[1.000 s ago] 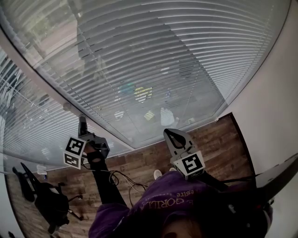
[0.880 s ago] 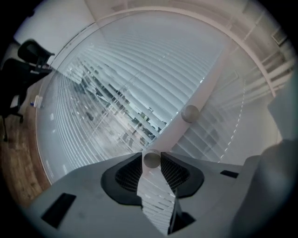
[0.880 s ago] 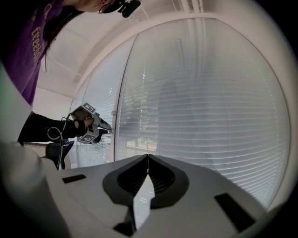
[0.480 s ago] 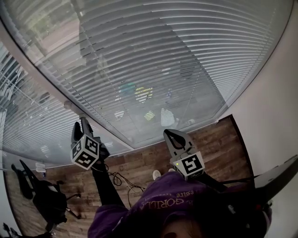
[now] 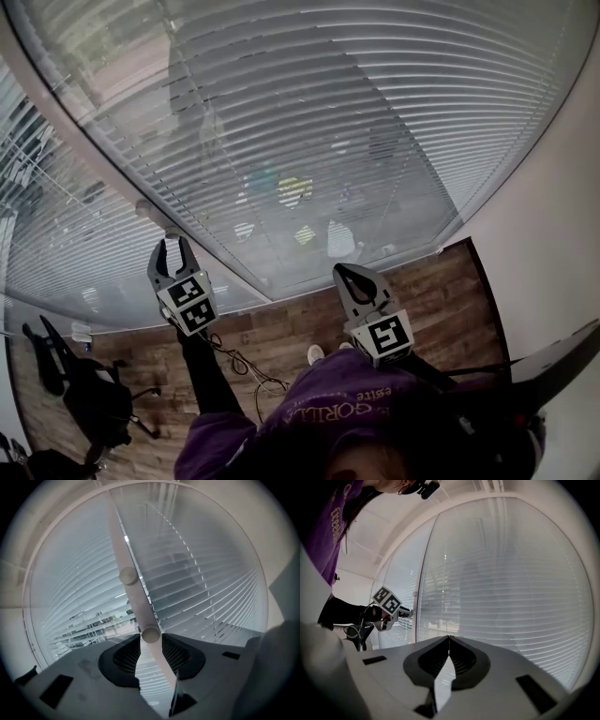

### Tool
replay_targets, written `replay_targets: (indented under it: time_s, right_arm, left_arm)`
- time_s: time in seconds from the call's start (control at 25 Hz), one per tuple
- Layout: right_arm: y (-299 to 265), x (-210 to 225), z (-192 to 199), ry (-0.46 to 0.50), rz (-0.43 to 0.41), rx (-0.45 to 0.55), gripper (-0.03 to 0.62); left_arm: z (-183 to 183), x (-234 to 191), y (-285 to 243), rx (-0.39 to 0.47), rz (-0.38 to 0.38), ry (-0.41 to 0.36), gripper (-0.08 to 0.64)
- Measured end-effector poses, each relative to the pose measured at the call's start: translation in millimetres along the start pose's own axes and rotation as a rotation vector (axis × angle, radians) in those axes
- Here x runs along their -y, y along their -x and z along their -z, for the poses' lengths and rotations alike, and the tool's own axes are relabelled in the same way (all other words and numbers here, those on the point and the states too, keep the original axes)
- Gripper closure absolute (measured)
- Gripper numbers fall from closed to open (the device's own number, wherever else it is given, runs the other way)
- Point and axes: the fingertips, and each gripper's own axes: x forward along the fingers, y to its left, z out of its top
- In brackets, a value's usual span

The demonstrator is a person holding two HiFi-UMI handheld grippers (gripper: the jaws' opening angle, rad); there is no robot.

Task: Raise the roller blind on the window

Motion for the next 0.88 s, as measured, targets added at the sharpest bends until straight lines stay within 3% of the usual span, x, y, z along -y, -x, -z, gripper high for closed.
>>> replay_targets:
  time_s: [0.16, 0.36, 0.44, 0.56, 0.88]
  right_arm:
    - [0, 1, 0, -0.001, 0.003, 0.002, 0.594]
    - [1, 2, 0, -0.002, 0.008, 0.004, 0.594]
    - [2, 2, -1, -0.001, 0.012, 0.005, 0.594]
    - [4, 1, -3, 0.001, 0.012, 0.009, 0.594]
    - [4, 2, -2, -0.001, 0.011, 0.008, 0.594]
  left_arm:
    - [2, 4, -8, 0.0, -0.016, -0.074, 0.44]
    - [0, -1, -12, -0.002, -0.044, -0.09, 0.44]
    - [-2, -2, -10, 0.002, -0.026, 0.003, 0.441]
    - [-4, -6, -8, 0.005, 0.003, 0.232, 0.442]
    - [-3, -8, -9, -0.003, 0.026, 0.451, 0.442]
